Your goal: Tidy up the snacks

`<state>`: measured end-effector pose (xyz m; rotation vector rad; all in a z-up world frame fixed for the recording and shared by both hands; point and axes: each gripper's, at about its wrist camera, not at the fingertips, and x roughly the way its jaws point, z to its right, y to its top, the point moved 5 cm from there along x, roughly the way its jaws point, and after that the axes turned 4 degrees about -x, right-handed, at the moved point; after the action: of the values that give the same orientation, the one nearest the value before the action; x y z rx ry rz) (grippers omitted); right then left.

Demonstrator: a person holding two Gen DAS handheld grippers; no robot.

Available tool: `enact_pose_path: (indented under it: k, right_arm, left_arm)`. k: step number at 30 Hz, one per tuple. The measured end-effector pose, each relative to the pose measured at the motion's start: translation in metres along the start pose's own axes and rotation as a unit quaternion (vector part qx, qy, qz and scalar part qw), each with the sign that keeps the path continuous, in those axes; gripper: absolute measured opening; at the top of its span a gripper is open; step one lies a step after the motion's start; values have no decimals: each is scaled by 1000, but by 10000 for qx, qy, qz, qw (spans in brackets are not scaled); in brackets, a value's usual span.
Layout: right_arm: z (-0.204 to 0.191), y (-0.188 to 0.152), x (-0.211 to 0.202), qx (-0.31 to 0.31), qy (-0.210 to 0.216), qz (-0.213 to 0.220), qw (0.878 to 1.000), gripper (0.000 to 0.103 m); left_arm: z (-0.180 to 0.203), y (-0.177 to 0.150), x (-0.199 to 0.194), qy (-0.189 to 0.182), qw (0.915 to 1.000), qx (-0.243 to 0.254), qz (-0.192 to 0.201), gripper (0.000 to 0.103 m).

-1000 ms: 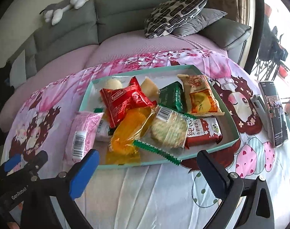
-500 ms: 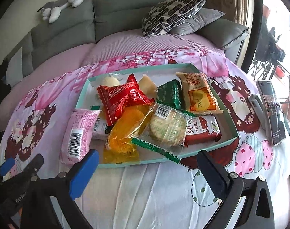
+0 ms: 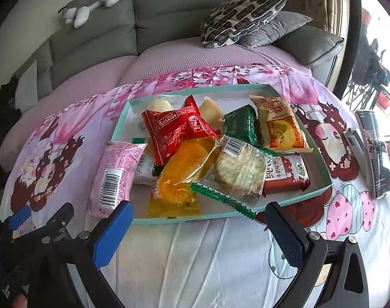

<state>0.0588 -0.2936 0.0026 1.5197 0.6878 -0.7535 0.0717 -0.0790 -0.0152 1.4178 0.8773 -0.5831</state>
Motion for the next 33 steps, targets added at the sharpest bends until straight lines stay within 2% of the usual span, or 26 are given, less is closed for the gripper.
enact_pose_path:
  k: [16, 33]
  right_arm:
    - [-6, -1, 5, -112, 61, 17, 9999, 103]
    - [-2, 0, 1, -50, -14, 57, 10000, 103]
  left_arm:
    - [-12, -3, 14, -43, 9997, -166, -154, 102]
    - [-11, -2, 10, -104, 9997, -194, -88, 102]
